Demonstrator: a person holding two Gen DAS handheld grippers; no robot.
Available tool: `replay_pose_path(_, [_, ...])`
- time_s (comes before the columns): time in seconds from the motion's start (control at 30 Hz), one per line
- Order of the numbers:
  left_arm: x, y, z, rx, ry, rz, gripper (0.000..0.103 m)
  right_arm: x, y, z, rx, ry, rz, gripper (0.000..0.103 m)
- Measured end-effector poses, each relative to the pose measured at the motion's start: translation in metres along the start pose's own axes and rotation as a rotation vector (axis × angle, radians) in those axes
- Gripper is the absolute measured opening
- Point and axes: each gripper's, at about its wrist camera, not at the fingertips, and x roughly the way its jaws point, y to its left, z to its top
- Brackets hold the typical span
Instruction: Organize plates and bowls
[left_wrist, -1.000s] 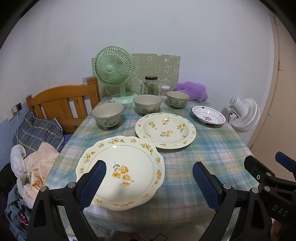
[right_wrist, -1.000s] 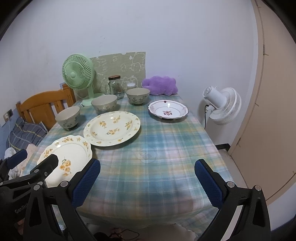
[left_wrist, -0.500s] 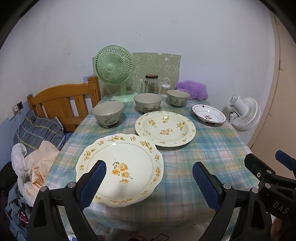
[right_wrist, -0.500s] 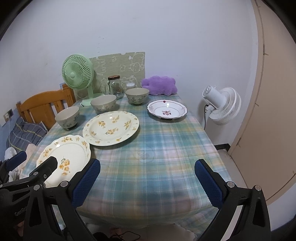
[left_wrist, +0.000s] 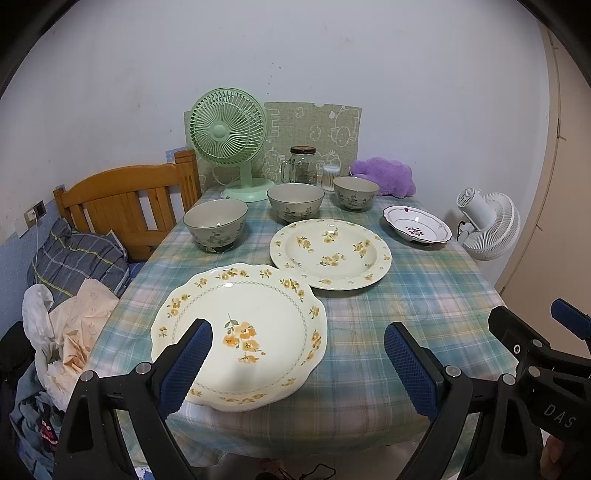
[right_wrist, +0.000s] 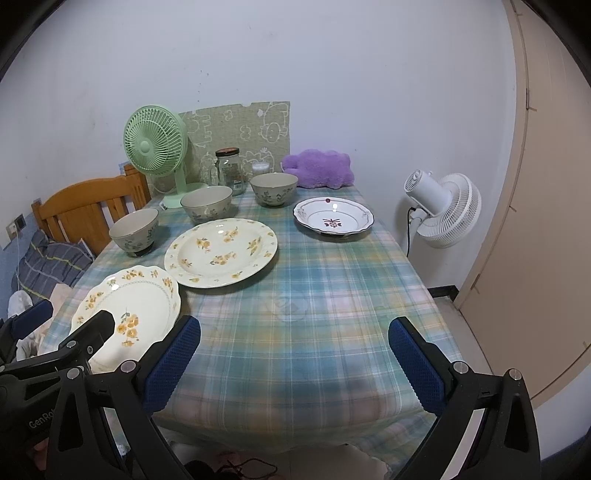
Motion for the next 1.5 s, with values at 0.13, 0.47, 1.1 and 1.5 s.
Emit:
replay_pose_path(0.13, [0.000, -0.001, 0.000, 0.001, -0.005, -0.002, 0.095, 0.000, -0.001, 0.000, 0.002, -0.003, 0.000, 0.103])
replay_pose_path(0.47, [0.006, -0.001, 0.004, 0.012, -0.004, -0.015, 0.095, 0.006, -0.002, 0.004, 0.013, -0.002, -0.011, 0.103])
replay_pose_path(1.1, [0.010, 0.003, 0.009, 0.019, -0.011, -0.015, 0.095, 0.009, -0.001, 0.005, 0.018, -0.008, -0.010, 0.103])
replay_pose_path(1.5, [0.032, 0.045, 0.015, 0.002, 0.038, 0.026, 0.093, 0.038, 0.041, 0.017, -0.004, 0.030, 0.029, 0.101])
